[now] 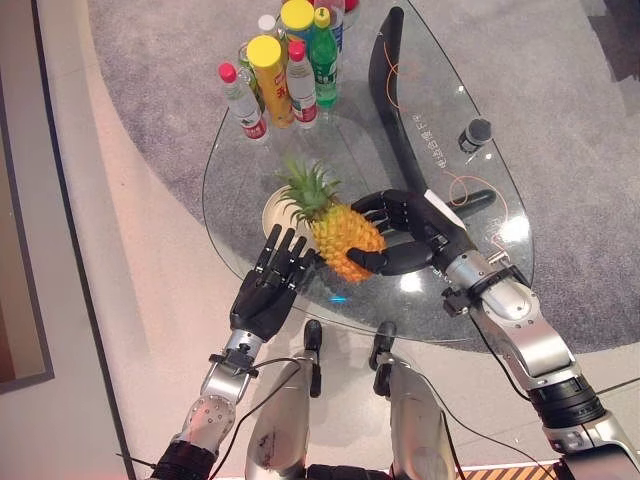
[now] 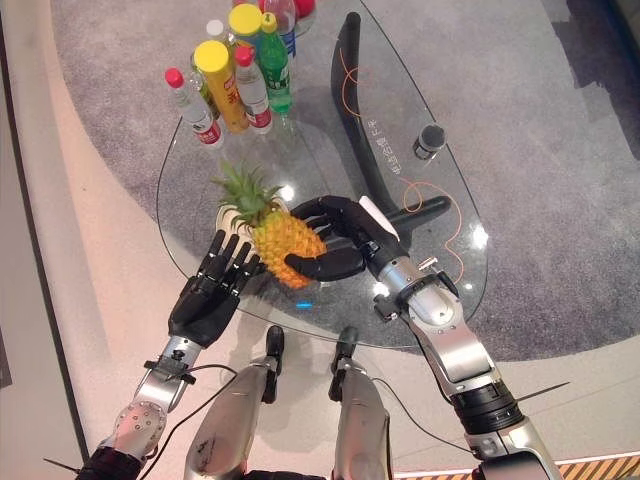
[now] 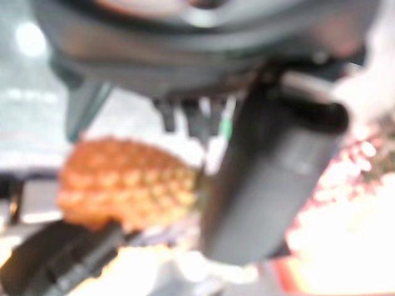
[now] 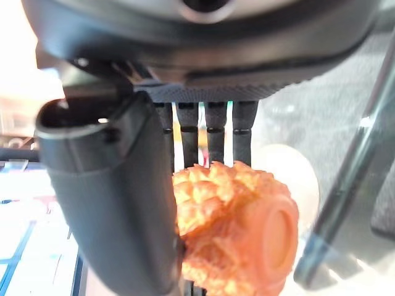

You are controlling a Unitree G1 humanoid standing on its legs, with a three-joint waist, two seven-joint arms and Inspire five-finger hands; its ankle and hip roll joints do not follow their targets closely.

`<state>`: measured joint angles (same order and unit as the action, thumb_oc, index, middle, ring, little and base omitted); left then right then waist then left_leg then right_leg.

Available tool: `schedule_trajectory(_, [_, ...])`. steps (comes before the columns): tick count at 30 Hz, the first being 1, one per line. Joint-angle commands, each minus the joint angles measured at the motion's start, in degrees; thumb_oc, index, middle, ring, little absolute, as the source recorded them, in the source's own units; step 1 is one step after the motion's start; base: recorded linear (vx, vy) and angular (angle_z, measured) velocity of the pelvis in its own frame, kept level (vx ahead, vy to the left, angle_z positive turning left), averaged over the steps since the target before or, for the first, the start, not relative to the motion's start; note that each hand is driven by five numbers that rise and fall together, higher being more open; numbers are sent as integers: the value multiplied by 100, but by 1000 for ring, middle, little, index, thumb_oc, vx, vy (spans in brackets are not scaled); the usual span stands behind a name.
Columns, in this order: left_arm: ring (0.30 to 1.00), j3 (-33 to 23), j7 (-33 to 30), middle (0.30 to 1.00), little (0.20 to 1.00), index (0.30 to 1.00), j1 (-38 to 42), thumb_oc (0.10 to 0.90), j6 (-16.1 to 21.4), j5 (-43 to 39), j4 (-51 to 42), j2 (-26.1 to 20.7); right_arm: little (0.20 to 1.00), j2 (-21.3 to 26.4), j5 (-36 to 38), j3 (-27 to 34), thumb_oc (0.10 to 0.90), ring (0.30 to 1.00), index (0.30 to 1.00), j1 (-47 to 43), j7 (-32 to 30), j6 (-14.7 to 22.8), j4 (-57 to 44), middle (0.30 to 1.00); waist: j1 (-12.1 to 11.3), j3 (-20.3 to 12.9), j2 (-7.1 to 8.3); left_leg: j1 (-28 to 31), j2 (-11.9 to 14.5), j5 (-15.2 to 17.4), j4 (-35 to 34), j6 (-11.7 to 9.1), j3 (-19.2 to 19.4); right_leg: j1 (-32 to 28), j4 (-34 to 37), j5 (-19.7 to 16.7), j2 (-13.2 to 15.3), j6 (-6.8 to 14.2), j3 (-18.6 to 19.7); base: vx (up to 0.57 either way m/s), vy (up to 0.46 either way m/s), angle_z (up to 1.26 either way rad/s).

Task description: Pick up the fruit to the plate

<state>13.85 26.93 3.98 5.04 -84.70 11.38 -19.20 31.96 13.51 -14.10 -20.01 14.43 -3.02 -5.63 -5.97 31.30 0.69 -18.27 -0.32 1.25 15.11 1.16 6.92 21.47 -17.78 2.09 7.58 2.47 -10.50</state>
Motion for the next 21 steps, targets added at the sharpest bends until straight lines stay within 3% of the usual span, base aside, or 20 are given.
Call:
schedule_trajectory(1, [900,-59,531,900,900,900,126,800,72,-62,-1176,-179,200,241,247,81,100,300,300,-493,234,943,-1409,300,42,-151,-74,213,-353,486,294,171,82,-420,-371,199,-137,108,-443,9,-21,4])
schedule_trajectory(10, [900,-43,348,900,900,900,246,800,324,458,-1637,-362,200,270,160,-118,100,300,300,-375,300,908,-1482,300,3,-151,-69,136,-430,464,344,195,-13,-396,-391,212,-165,77,-426,7,-6,2])
schedule_trajectory(21, [900,-107,492,900,900,900,261,800,228,517,-2098,-404,200,222,-59,-319,100,300,300,-182,489,883,-1527,300,-52,-151,-57,74,-510,427,362,213,-128,-370,-400,219,-217,60,-383,7,-4,3])
